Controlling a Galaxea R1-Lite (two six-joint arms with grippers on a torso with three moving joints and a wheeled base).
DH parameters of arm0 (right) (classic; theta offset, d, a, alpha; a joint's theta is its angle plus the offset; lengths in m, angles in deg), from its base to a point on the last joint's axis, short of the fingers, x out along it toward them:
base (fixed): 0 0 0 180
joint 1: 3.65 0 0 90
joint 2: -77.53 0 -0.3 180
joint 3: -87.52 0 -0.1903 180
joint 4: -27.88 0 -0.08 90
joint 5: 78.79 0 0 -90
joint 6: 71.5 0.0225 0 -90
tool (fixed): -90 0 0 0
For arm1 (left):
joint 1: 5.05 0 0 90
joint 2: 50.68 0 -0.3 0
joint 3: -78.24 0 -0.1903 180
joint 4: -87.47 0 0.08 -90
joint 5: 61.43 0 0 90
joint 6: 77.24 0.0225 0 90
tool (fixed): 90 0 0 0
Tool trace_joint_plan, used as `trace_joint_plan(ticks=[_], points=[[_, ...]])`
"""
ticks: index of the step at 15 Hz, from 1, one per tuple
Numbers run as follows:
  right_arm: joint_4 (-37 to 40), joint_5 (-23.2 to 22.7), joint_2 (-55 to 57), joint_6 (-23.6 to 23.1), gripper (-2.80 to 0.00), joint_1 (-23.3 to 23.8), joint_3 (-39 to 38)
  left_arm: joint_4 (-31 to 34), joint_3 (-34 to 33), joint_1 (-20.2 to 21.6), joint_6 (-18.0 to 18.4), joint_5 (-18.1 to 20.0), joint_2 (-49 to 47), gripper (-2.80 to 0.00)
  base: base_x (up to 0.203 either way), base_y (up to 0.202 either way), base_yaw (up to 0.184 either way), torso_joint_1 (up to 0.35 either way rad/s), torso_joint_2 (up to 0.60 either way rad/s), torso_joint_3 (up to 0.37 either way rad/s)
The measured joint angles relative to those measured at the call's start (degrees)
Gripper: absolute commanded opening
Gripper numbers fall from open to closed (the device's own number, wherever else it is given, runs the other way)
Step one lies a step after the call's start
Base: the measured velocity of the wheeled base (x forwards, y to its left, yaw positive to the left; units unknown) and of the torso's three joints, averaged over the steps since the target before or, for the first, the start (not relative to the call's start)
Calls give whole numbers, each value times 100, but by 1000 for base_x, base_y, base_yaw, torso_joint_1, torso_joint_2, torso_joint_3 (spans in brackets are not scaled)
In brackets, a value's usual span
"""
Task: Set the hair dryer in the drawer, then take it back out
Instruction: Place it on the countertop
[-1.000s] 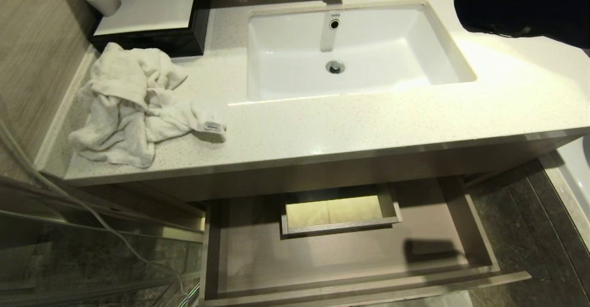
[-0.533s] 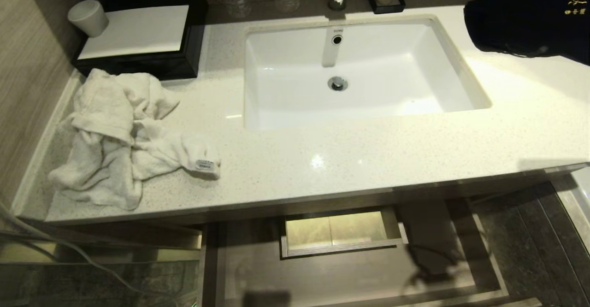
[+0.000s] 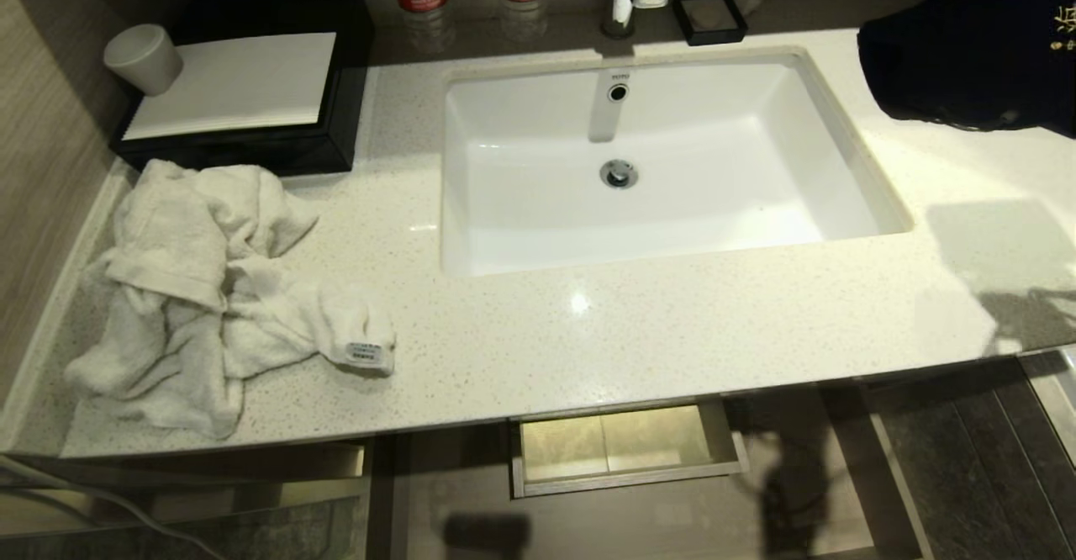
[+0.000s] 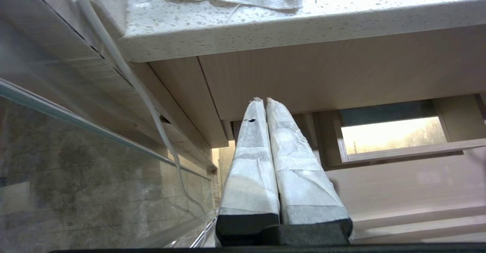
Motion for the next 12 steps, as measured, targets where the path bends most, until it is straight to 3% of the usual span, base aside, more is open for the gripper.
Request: trace_joint_plan(ticks=[4,8,12], points=[[567,-2,957,-1076,-280,92,1083,-1,-2,0,0,2,0,-280,0,0,0,0,0,0],[748,-26,1189,-1653,-280,210,1175,-1,-2,0,0,0,0,-280,0,0,0,0,0,0],[1702,-89,1323,-2072,-280,196,1214,1,2,0,1,0,0,-280,0,0,0,0,0,0]])
